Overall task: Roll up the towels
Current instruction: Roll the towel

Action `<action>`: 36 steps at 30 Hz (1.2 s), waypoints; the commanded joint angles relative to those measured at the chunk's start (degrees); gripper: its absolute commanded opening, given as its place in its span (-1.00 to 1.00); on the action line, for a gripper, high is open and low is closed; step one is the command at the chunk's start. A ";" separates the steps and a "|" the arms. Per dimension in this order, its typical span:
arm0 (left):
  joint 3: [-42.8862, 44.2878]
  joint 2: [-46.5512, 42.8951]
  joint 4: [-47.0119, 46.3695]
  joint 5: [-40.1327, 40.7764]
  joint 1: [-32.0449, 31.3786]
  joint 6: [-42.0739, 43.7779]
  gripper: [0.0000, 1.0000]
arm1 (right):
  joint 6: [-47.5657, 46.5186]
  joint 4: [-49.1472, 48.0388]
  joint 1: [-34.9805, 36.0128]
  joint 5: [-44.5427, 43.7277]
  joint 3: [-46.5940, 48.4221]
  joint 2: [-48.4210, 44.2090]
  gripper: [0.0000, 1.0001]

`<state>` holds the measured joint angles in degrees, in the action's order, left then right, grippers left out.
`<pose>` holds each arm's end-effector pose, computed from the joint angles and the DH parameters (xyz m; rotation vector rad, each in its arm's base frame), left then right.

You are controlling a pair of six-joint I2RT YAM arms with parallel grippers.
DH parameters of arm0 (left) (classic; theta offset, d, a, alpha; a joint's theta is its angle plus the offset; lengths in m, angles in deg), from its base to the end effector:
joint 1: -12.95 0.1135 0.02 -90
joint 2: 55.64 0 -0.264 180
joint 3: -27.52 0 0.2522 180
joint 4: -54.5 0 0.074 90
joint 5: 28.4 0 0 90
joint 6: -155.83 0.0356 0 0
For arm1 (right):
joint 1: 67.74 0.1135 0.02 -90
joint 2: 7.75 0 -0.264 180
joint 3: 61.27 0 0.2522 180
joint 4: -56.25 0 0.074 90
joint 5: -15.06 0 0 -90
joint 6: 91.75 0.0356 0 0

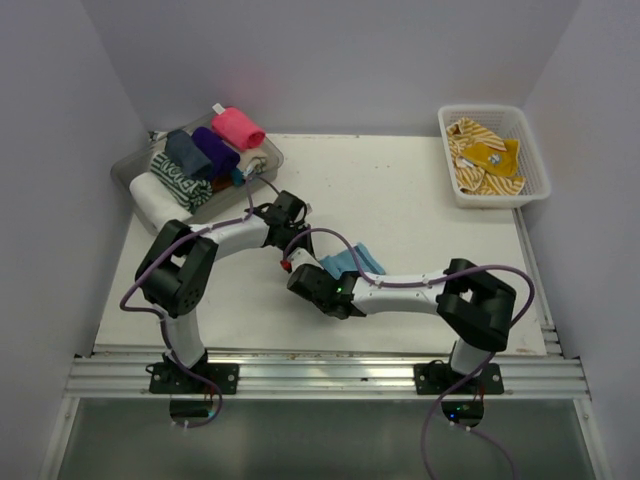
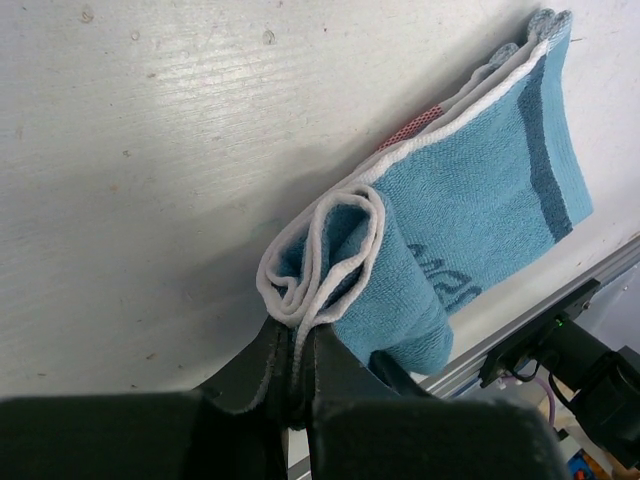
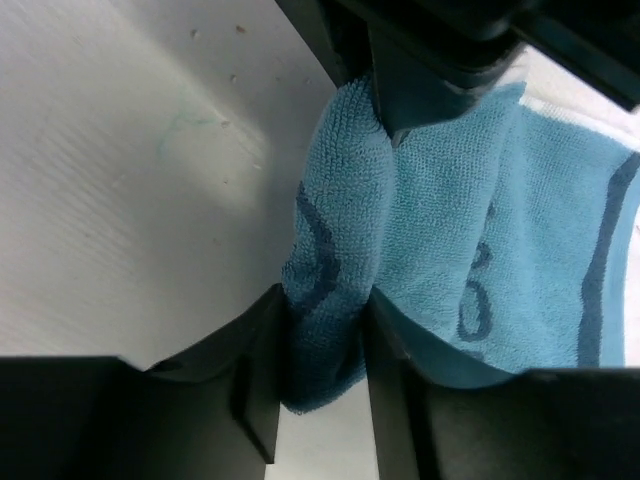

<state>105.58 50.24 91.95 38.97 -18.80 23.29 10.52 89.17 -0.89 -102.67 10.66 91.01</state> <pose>0.2989 -0.2011 0.1527 -0.1467 2.9131 -0.8505 0.1483 0.3046 0.1694 -0.9726 2.2397 -0.0442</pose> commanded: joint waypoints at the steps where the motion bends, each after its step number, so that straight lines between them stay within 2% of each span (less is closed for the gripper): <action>1: 1.71 -0.33 1.45 1.10 0.02 -1.05 -1.00 | 2.31 -1.40 0.12 -3.04 0.98 0.64 -0.47; 3: 1.63 -0.77 1.63 1.10 0.11 -1.05 -1.00 | 3.46 -1.58 0.04 -3.30 0.28 -0.49 -0.66; 4: 1.54 -1.03 1.80 1.10 0.11 -1.05 -1.00 | 3.72 -1.58 0.04 -3.39 0.10 -0.85 -0.82; 7: 1.54 -2.35 1.81 1.19 0.11 -1.31 -1.00 | 4.78 -2.45 -0.58 -1.46 -1.21 -3.48 -1.00; 9: 1.62 -3.49 1.63 1.19 0.28 -1.31 -0.80 | 5.74 -5.43 -2.15 4.39 -3.93 -6.63 -1.00; 10: 1.63 -4.02 1.54 1.10 0.46 -1.23 -0.48 | 6.44 -6.58 -3.12 7.48 -5.07 -7.61 -1.00; 11: 1.80 -4.28 1.54 1.10 0.55 -1.14 -0.31 | 7.84 -7.81 -5.74 10.21 -6.13 -8.58 -1.00; 14: 1.71 -6.48 1.37 1.36 1.25 -1.05 -0.03 | 10.13 -12.99 -10.58 20.32 -10.88 -12.62 -1.00; 15: 1.89 -7.53 1.45 1.54 1.42 -0.88 -0.01 | 11.53 -15.09 -11.47 22.52 -11.76 -13.32 -1.00; 21: 2.16 -10.43 2.33 4.44 1.86 -0.35 -0.03 | 17.16 -22.91 -17.89 37.03 -16.33 -14.65 -1.00; 24: 0.14 -12.10 0.67 5.41 1.78 -0.61 -0.19 | 21.12 -27.83 -20.70 42.47 -18.88 -15.18 -1.00; 27: -2.50 -13.16 -3.11 2.95 1.69 -0.35 -0.38 | 25.60 -33.80 -23.51 46.60 -22.13 -15.35 -1.00; 29: -3.12 -13.25 -3.99 2.42 1.34 -0.08 -0.56 | 28.75 -36.63 -25.18 48.02 -24.68 -15.26 -1.00; 36: -2.25 -12.82 -4.61 0.75 -0.94 3.34 -0.72 | 35.88 -49.28 -29.05 53.38 -31.27 -13.42 -1.00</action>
<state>102.45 38.79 90.59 41.81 -18.47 23.68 40.94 48.97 -28.93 -54.38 -18.50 77.57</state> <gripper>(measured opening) 0.150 0.095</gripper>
